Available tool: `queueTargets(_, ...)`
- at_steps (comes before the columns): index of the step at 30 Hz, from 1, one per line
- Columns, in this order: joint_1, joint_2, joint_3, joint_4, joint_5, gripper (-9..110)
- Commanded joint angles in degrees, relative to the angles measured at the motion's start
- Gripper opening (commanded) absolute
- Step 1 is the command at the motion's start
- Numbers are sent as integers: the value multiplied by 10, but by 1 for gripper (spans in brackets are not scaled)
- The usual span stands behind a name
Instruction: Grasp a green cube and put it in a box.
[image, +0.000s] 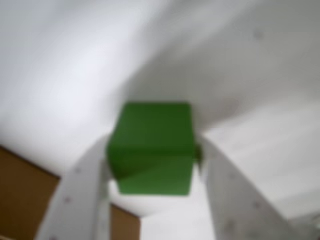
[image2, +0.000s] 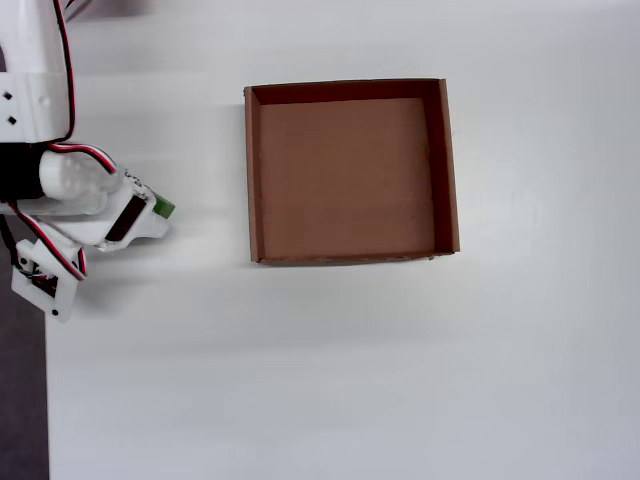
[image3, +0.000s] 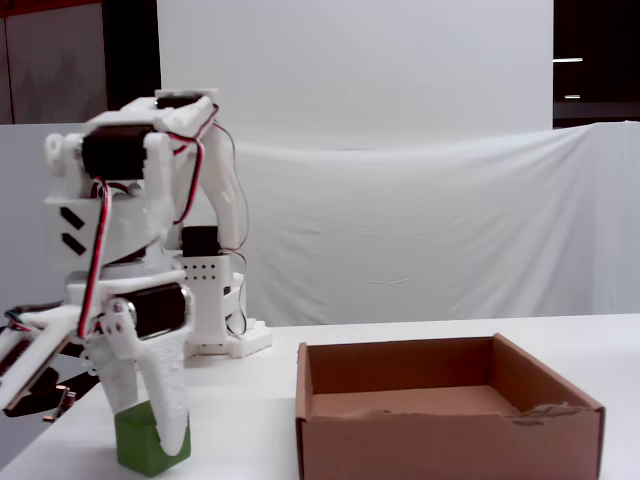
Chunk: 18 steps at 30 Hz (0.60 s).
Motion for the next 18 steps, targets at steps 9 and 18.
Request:
queueTargets(9,1,11,-27,-20,4,14)
queueTargets(18,-13,71,-27,-21,4,13)
